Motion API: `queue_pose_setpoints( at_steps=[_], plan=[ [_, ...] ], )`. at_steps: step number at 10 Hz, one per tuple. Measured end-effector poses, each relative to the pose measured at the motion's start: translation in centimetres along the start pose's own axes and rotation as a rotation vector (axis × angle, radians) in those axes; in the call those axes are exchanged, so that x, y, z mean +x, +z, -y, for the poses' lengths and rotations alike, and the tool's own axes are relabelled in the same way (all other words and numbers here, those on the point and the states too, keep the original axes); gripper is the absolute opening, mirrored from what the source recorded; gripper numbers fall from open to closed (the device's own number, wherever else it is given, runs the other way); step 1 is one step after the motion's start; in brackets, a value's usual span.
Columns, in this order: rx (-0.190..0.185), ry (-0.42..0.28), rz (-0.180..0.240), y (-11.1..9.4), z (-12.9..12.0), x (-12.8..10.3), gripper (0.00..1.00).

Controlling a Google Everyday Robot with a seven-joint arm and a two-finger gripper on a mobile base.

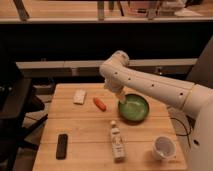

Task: Drag the pepper across the table

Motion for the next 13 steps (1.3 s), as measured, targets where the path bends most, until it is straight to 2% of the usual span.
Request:
queue_pose_setpoints(
  at_steps=[5,13],
  plan=[
    [-0.005,-0.073,0.013,1.7,1.0,-0.4,0.8],
    [-0.021,-0.172,0.052,5.4,2.9,-1.4,0.8]
  ],
)
